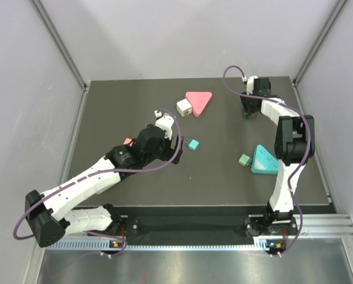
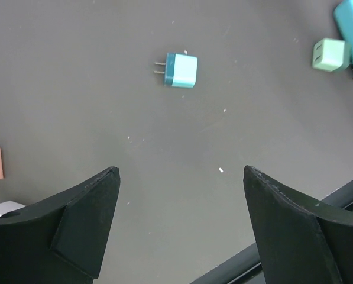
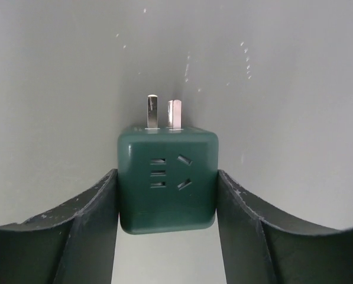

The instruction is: Insert the plug

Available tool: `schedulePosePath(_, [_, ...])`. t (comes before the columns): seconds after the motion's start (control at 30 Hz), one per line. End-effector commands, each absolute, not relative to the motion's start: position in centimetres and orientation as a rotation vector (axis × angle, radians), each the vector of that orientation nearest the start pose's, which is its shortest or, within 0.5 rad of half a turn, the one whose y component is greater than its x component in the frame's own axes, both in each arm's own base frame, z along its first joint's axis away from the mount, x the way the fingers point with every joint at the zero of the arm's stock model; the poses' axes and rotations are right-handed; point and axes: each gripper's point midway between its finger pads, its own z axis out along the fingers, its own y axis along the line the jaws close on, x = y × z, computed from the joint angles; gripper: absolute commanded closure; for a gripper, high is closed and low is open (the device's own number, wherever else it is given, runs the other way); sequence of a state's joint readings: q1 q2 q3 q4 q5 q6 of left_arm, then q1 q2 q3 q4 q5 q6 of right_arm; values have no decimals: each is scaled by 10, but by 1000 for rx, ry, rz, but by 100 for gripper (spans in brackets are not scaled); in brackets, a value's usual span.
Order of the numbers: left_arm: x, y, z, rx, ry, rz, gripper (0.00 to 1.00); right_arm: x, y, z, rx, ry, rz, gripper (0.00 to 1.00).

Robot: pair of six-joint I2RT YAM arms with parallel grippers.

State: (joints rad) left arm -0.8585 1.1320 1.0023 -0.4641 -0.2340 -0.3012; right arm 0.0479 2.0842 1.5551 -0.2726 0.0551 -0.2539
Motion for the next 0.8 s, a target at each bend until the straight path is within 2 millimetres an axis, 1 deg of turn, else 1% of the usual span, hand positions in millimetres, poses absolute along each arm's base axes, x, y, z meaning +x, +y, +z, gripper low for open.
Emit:
schedulePosePath(0.0, [249,-246,251,385,2035,-524,11,539,18,99,-329,2315,-98,72])
schedulePosePath(0.03, [247,-248,252,369,2039,-550,11,535,24,104,-328,2315,-84,78])
schedulePosePath(0.07, [243,-250,255,377,2044,-589,11,526,47,122,-353,2294,7,86])
schedulePosePath(0.1, [244,-250,257,355,2051,-618,11,517,59,125,-375,2297,53,90])
schedulePosePath(0.13, [242,-250,258,350,2057,-643,11,506,78,150,-408,2249,136,94])
schedulePosePath(0.17, [242,-250,258,347,2069,-696,12,486,101,143,-433,2271,214,99])
schedulePosePath(0.23, [242,-248,260,331,2085,-771,14,461,128,154,-465,2243,345,100])
schedulePosePath(0.27, [241,-246,262,332,2089,-814,14,440,153,176,-493,2193,489,100])
schedulePosePath(0.3, [243,-241,266,322,2094,-881,14,420,162,166,-507,2209,565,100])
schedulePosePath(0.33, [242,-239,271,328,2083,-925,14,400,178,187,-549,2148,687,100])
schedulePosePath(0.37, [243,-237,275,333,2073,-955,13,384,189,191,-578,2126,761,100])
schedulePosePath(0.4, [248,-232,281,339,2044,-968,12,363,196,182,-574,2147,843,100])
schedulePosePath(0.43, [239,-237,287,394,2029,-1038,12,353,205,194,-602,2086,906,100])
schedulePosePath(0.47, [237,-239,292,424,2012,-1059,11,326,220,217,-647,2012,1057,100])
schedulePosePath(0.5, [234,-241,295,474,1993,-1076,11,306,226,210,-667,2011,1145,100])
schedulePosePath(0.53, [229,-247,298,527,1982,-1124,11,286,234,231,-736,1919,1238,100])
schedulePosePath(0.57, [226,-250,299,553,1979,-1151,11,268,242,228,-751,1927,1300,100])
schedulePosePath(0.63, [222,-258,303,624,1941,-1202,11,250,252,235,-794,1893,1346,100])
schedulePosePath(0.67, [212,-264,304,690,1922,-1279,11,231,262,243,-860,1854,1392,100])
schedulePosePath(0.73, [204,-272,305,746,1889,-1370,10,213,270,250,-924,1813,1437,100])
schedulePosePath(0.77, [197,-276,312,801,1840,-1434,9,204,275,253,-940,1805,1467,100])
